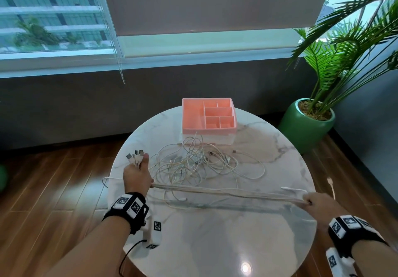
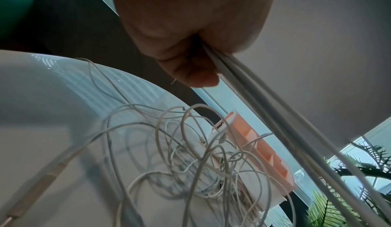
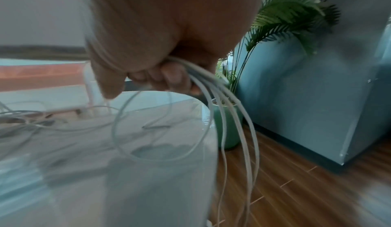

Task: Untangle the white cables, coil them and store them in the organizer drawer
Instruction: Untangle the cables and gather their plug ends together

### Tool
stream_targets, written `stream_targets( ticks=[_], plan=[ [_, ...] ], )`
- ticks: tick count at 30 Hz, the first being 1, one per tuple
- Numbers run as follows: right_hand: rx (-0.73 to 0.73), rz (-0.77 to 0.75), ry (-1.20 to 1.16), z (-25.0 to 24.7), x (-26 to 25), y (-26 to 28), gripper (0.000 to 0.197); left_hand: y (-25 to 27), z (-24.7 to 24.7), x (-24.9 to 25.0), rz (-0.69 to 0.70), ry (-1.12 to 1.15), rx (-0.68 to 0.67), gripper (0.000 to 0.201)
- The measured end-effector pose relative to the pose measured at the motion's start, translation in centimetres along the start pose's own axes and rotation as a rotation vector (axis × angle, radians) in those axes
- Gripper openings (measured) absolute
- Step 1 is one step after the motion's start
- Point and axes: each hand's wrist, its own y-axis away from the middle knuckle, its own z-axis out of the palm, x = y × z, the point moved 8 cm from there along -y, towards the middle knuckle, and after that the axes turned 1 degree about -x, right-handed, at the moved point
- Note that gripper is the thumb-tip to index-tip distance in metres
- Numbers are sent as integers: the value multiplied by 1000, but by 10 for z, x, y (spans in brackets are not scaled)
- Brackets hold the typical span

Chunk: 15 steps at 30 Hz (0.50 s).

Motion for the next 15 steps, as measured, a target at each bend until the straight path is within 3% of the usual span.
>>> stream_targets(
  ticks=[3, 6, 9, 13, 15],
  plan=[
    [240, 67, 102, -50, 10, 12, 35, 6, 6, 10, 42, 9, -18, 44],
    [469, 170, 57, -95, 20, 22, 51, 7, 10, 19, 52, 29, -16, 45],
    [342, 297, 129, -89, 34, 18, 54, 3, 8, 25, 63, 57, -3, 41],
    [88, 373, 198, -24, 53, 9, 30, 1, 4, 29, 74, 103, 19, 37],
    [0, 387, 186, 9, 63, 10, 29, 0, 1, 32, 87, 114, 35, 32]
  ],
)
